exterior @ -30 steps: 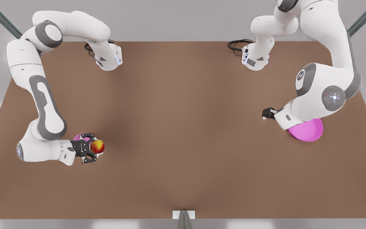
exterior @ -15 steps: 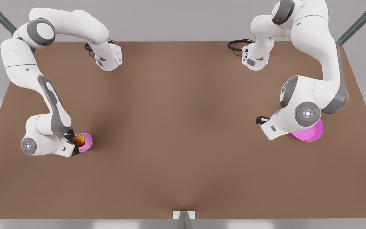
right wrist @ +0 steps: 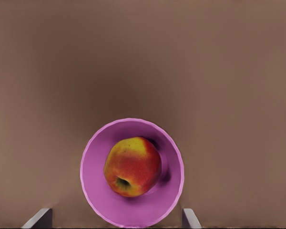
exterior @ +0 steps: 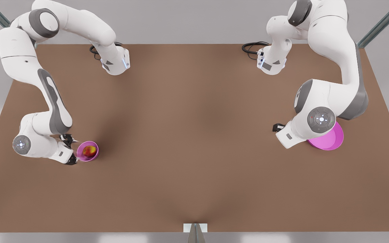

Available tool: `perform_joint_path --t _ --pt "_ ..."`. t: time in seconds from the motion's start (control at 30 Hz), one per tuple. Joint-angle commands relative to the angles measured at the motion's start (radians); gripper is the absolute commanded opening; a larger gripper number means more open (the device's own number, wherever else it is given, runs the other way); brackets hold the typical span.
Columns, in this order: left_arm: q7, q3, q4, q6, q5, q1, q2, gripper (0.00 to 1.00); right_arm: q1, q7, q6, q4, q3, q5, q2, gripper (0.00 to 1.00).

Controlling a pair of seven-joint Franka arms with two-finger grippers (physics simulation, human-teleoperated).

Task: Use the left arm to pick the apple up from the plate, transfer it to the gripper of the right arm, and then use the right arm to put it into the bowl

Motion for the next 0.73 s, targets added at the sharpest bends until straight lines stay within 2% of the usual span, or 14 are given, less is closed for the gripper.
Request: perform_joint_path --t 0.0,0.03,0.13,0.2,0.23,0.27,0.3,0.33,0.37,0.4,0.47,0.5,0.53,0.7 --pt "-0.034 -0.001 0.001 -0.003 0.001 0.0 -0.001 1.0 0.006 0.015 -0.11 0.022 0.003 0.068 -0.073 1.0" --pt "-0.034 -0.001 0.001 -0.003 0.001 0.0 -0.001 1.0 0.019 0.04 -0.114 0.114 0.023 0.094 -0.087 1.0" --pt "-0.036 -0.001 0.001 -0.003 0.001 0.002 -0.001 1.0 0.088 0.633 -0.174 0.255 0.022 -0.055 -0.063 1.0" --pt "-0.034 0.001 0.001 -0.001 0.001 0.003 -0.001 1.0 0.138 0.834 -0.322 0.403 0.008 -0.139 0.042 1.0" --pt "-0.03 0.004 0.001 -0.001 0.0 0.011 -0.003 1.0 0.151 1.027 -0.464 0.493 0.006 -0.146 0.085 1.0" --pt "-0.036 0.004 0.001 -0.001 -0.002 0.009 -0.003 1.0 0.215 1.291 -0.582 0.503 -0.04 -0.143 0.051 1.0" --pt "-0.037 0.003 0.0 -0.001 0.0 0.002 -0.001 1.0 0.346 1.435 -0.678 0.52 -0.211 -0.062 -0.025 1.0" --pt "-0.037 0.003 0.0 -0.001 0.0 0.0 -0.003 1.0 0.448 1.492 -0.674 0.51 -0.392 0.061 -0.105 1.0" --pt "-0.037 0.003 0.0 -0.001 0.0 0.005 -0.003 1.0 0.523 1.54 -0.676 0.485 -0.5 0.126 -0.193 1.0" --pt "-0.037 0.003 0.0 -0.001 0.0 0.006 -0.001 1.0 0.533 1.54 -0.679 0.471 -0.506 0.127 -0.231 1.0" --pt "-0.037 0.003 0.0 -0.001 0.001 0.008 -0.001 1.0 0.627 1.595 -0.659 0.297 -0.647 0.29 -0.423 1.0" --pt "-0.036 0.001 0.001 -0.001 0.003 0.002 -0.001 1.0 0.663 1.647 -0.623 0.214 -0.673 0.315 -0.503 1.0" --pt "-0.036 0.001 0.001 -0.003 0.003 0.002 -0.001 1.0 0.681 1.657 -0.616 0.187 -0.701 0.344 -0.533 1.0" --pt "-0.037 0.003 0.001 -0.001 0.003 0.005 -0.001 1.0 0.68 1.66 -0.61 0.187 -0.71 0.342 -0.53 1.0"
